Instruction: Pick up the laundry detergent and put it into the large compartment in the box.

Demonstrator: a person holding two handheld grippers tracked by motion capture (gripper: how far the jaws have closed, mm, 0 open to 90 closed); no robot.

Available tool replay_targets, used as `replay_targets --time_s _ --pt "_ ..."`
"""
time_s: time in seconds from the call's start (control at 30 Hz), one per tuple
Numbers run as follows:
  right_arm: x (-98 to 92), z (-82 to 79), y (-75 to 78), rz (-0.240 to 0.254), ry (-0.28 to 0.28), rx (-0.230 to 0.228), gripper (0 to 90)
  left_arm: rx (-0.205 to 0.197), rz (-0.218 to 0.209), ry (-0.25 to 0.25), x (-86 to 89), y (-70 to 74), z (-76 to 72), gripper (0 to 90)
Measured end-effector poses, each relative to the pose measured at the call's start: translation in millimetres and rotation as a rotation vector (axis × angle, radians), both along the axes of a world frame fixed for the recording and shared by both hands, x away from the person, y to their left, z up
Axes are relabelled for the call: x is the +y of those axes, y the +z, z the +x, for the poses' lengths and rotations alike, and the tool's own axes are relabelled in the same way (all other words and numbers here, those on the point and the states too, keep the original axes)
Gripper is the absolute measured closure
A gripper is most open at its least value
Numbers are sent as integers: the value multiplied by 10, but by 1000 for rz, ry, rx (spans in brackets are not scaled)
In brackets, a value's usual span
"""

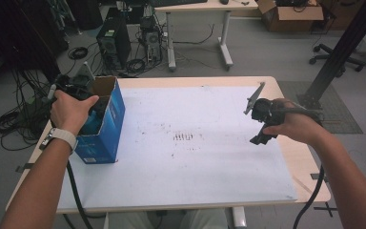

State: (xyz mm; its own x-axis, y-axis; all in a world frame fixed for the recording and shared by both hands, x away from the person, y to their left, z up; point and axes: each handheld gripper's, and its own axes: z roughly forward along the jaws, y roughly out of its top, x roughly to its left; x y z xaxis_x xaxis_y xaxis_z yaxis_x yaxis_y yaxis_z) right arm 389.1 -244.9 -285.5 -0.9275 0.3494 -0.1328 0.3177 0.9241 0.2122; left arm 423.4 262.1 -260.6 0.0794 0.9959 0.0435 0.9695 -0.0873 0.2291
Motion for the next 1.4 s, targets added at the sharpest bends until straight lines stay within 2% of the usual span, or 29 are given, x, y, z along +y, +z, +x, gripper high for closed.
replay_targets --time_s 0.43,0.83,1.07,1.17,1.4 --pt "-3 -38 33 -1 -1 -6 109 -17 -4 -20 -33 224 -49 225" --pt "0 -70 61 0 2 -13 110 -9 12 -45 -107 478 -114 178" --pt "2 -90 86 4 3 -20 109 -21 14 -78 -212 675 -190 174" --pt "-4 -95 91 6 1 -22 109 -6 26 -94 -283 753 -227 149" --pt "3 -123 114 8 -3 -28 110 -6 25 -125 -425 923 -329 119"
